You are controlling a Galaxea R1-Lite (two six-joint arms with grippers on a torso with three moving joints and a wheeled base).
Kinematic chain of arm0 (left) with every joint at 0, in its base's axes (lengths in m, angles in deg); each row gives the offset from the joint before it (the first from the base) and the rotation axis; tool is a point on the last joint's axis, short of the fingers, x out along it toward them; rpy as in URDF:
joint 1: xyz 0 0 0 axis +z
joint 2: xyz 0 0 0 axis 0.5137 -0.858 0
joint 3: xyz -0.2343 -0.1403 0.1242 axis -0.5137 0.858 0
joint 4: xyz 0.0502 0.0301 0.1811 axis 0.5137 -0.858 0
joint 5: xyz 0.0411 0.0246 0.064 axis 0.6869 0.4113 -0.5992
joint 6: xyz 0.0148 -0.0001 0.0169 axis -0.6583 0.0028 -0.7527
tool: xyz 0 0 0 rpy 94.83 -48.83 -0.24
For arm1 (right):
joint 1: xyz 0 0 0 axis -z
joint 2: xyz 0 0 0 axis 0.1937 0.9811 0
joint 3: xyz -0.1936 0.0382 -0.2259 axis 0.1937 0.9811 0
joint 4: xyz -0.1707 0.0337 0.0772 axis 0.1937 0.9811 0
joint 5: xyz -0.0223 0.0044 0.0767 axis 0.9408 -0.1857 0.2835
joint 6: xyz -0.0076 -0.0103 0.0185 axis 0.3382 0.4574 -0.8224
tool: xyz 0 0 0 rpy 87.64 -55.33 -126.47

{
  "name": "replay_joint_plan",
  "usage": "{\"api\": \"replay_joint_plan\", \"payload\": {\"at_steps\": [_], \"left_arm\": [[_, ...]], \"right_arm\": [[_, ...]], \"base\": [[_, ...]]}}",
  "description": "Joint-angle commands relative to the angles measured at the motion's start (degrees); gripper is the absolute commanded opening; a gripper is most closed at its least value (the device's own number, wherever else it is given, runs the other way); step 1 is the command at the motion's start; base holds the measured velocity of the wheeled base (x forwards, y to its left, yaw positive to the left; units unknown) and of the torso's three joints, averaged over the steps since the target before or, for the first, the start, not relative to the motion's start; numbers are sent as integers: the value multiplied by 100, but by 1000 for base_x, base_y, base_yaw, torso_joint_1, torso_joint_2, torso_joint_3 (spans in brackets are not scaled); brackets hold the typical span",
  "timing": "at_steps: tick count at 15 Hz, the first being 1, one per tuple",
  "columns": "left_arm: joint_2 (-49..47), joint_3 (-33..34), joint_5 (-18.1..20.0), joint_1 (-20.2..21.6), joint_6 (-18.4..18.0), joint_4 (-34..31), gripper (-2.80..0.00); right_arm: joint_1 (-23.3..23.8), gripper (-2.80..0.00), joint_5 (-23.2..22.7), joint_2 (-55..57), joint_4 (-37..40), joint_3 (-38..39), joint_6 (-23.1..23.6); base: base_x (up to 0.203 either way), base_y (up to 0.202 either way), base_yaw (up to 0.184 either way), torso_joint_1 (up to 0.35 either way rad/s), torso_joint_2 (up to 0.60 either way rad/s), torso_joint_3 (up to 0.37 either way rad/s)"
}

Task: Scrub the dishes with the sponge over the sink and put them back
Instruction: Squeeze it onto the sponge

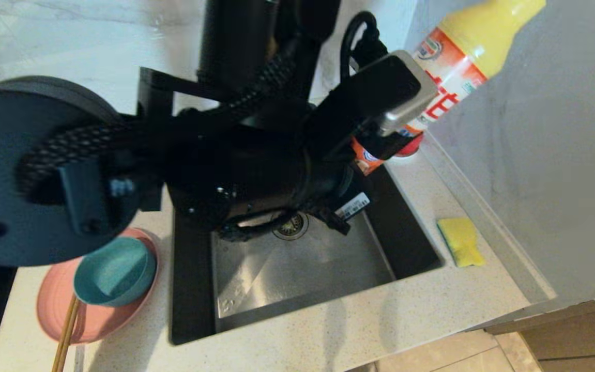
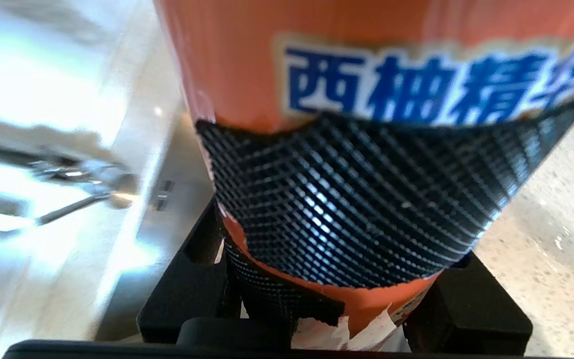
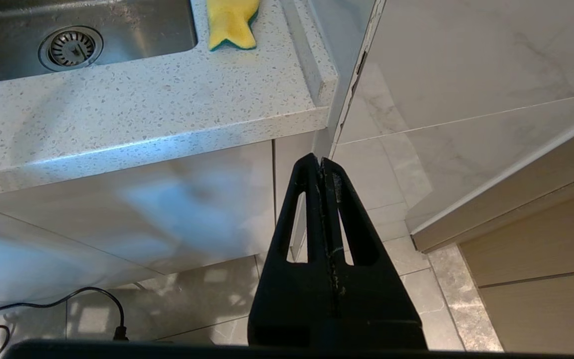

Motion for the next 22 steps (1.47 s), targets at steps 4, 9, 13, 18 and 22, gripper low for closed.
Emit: {"api": "replay_joint_plan", "payload": {"at_steps": [4, 9, 13, 18, 22], "left_arm": [[-839, -114, -130, -139, -62, 8, -280], [-1364, -266, -368, -310, -193, 16, -280], [-1714, -543, -591, -369, -527, 14, -280], [-2168, -801, -803, -510, -718, 23, -280], [-2564, -1160, -899, -570, -841, -2, -280]], "right_arm": [[0, -280, 0, -1, -6, 0, 0], [0, -280, 0, -1, -6, 0, 0], [0, -280, 0, -1, -6, 0, 0], [0, -280, 0, -1, 3, 0, 0], [0, -280, 0, -1, 3, 0, 0]], "base": [[0, 0, 0, 0, 0, 0], [0, 0, 0, 0, 0, 0], [0, 0, 0, 0, 0, 0], [0, 0, 0, 0, 0, 0], [0, 0, 0, 0, 0, 0]]}}
